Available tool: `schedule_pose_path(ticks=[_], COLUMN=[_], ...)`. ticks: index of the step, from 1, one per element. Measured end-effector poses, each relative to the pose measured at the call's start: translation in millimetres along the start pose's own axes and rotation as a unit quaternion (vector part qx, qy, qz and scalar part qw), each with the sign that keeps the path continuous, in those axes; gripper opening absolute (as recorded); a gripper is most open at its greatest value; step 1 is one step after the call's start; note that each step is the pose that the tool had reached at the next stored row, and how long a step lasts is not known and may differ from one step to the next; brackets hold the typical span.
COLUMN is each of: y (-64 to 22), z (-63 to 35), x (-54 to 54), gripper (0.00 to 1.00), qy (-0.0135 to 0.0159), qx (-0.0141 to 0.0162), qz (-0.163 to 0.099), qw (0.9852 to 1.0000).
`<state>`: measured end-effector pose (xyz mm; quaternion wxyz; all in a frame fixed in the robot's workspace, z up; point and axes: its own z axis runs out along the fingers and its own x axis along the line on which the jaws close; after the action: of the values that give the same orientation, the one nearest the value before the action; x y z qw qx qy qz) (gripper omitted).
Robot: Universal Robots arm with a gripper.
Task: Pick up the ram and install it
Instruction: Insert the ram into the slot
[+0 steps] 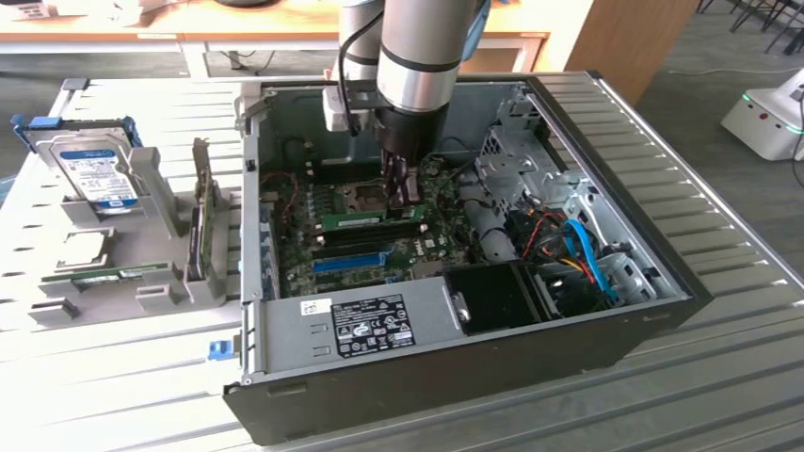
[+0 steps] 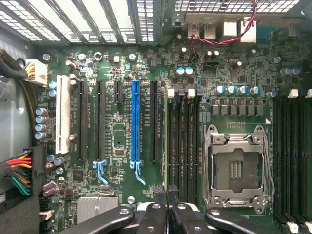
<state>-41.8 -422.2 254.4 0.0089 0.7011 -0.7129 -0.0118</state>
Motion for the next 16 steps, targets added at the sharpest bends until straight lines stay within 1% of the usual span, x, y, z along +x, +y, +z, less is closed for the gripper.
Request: schedule_pose_path(ticks=[12, 13, 14, 16], y=[-0.8, -0.9, -0.9, -0.8], z=[2.3, 2.5, 2.5, 2.4], x=[0.0, 0.0, 0.0, 0.0], gripper=[0.12, 0.12, 0.12, 0.12], qy=[-0.0002, -0.002, -0.0049, -0.0085], qx=[0.0, 0.0, -0.0001, -0.0002], qz=[0.001, 0.001, 0.001, 0.001], qw=[1.0, 1.0, 1.0, 1.0])
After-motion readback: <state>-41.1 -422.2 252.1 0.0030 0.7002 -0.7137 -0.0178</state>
